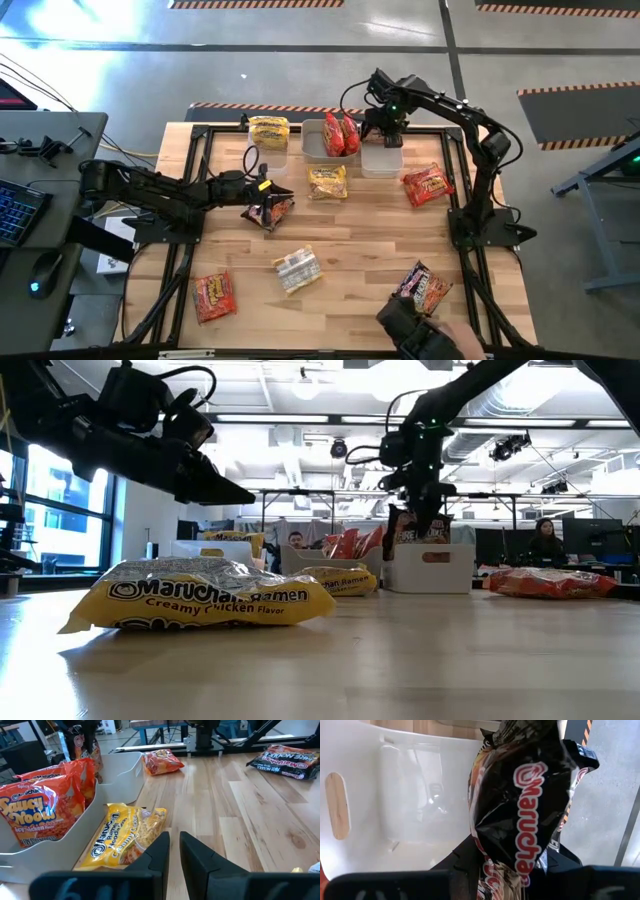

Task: Sort Maruchan noodles
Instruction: Put the bottom left black noodle pack into the white bin

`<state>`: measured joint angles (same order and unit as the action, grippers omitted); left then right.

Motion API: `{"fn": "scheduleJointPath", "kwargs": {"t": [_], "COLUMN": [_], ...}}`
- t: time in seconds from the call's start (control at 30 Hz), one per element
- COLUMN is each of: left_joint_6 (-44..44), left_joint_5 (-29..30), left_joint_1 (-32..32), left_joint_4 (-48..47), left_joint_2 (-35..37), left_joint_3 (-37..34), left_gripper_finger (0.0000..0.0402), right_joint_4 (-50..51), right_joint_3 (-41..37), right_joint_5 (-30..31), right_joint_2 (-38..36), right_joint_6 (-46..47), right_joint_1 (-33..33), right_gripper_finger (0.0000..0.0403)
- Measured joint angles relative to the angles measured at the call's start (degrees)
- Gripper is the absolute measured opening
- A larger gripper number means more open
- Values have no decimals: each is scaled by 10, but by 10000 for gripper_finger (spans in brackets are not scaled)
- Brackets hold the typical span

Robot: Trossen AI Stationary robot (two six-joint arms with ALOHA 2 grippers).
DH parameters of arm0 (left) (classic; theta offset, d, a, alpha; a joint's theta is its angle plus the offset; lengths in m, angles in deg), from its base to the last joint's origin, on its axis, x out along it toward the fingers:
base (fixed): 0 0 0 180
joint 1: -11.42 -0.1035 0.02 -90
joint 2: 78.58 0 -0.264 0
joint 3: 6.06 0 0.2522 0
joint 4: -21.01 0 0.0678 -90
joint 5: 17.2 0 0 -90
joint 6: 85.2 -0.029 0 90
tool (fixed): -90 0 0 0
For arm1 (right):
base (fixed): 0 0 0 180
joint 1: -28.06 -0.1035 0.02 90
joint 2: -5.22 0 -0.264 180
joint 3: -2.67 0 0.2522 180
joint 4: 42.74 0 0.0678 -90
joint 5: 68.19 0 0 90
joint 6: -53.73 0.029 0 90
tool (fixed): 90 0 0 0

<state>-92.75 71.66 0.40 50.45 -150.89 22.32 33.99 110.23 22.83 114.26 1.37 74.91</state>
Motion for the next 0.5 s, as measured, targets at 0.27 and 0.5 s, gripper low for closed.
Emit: {"fn": "scheduleJointPath", "kwargs": {"t": [0.27, 0.5], "left_joint_6": [0, 0], "left_joint_5": [0, 1], "left_joint_1": [0, 0], "left_joint_4": [0, 0], "left_joint_2": [0, 0], "left_joint_3": [0, 0], "left_gripper_finger": [35, 35], "right_joint_4": [-2, -6], "right_joint_3": [0, 0], "right_joint_5": [3, 6], "right_joint_2": [25, 46], "right_joint_6": [-1, -3], "right_joint_1": [0, -1], "right_gripper_finger": [85, 85]}}
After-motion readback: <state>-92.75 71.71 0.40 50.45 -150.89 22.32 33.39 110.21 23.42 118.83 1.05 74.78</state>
